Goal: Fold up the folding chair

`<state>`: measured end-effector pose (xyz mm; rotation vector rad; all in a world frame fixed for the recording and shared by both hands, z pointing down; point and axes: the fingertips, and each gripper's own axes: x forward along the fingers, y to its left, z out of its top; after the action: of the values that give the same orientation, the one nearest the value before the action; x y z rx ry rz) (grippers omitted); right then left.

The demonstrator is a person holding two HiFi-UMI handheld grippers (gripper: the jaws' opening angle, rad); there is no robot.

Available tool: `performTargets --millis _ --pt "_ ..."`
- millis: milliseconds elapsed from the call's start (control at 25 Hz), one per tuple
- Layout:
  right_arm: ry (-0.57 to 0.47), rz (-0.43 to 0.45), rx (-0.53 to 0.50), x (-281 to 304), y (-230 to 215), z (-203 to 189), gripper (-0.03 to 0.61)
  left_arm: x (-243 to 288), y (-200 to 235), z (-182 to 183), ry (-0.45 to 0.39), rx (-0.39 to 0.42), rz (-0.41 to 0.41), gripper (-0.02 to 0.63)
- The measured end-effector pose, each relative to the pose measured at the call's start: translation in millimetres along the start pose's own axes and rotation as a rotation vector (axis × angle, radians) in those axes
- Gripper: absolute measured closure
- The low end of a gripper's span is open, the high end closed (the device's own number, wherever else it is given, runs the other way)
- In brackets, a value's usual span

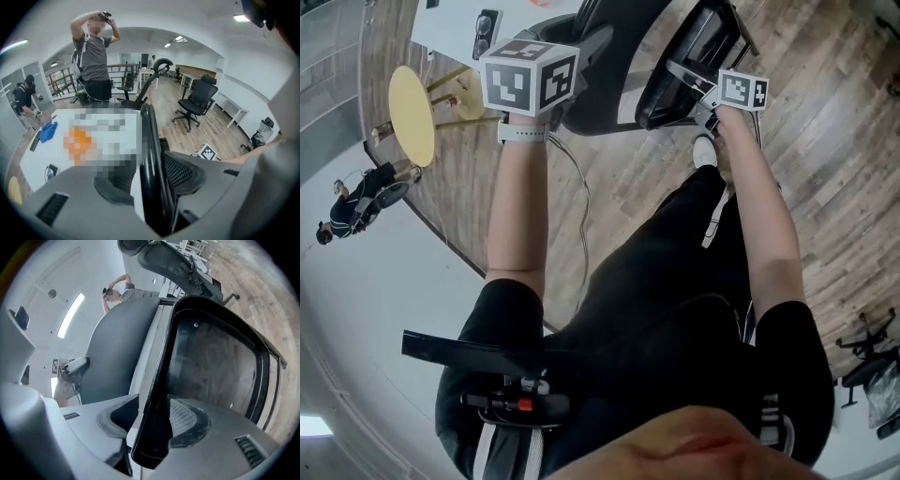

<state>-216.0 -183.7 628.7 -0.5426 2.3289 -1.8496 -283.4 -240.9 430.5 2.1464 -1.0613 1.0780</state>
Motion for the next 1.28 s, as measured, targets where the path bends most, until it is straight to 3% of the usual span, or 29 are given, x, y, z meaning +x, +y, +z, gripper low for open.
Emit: performTargets --millis 80,200,360,440,520,760,880,1000,1080,1280 --pt "-0.013 -0.049 -0.016 -11 -2 7 0.385 -14 10 9 -0.052 -0.009 0.035 0.397" --pt "-0.064 -0.144 -0.053 -43 -4 19 0.373 -43 25 22 -0.148 -0.024 0.112 0.385" --pt "-0.123 -0.183 -0.212 -105 33 22 0.374 -94 19 33 -0.319 -0.033 0.202 0.385" --pt "-0.116 -0.154 -0.327 -139 68 18 0.374 -110 -10 30 -0.416 -0.054 0.155 0.385" --pt "-0.095 -0.104 -0.438 -171 108 10 0.384 -115 -51 19 -0.48 -0.07 0.052 0.387" --pt "0.007 -0.072 -0.614 -250 206 -57 0.439 -133 -182 -47 -0.512 -0.129 -0.144 0.416" --pt "0.005 -0.049 -0.678 -262 255 -72 0.462 -143 -235 -67 -0.535 -0.158 -0.21 0.49" --pt "0.005 0.024 -0.798 -267 312 -77 0.517 -160 -279 -71 -0.578 -0.145 -0.239 0.602" --pt "-0.005 0.064 -0.868 -271 347 -73 0.568 -171 -301 -63 -0.619 -0.117 -0.241 0.609" --pt "0.004 0.143 -1.077 -274 417 -64 0.569 -204 -315 -34 -0.734 -0.088 -0.191 0.609"
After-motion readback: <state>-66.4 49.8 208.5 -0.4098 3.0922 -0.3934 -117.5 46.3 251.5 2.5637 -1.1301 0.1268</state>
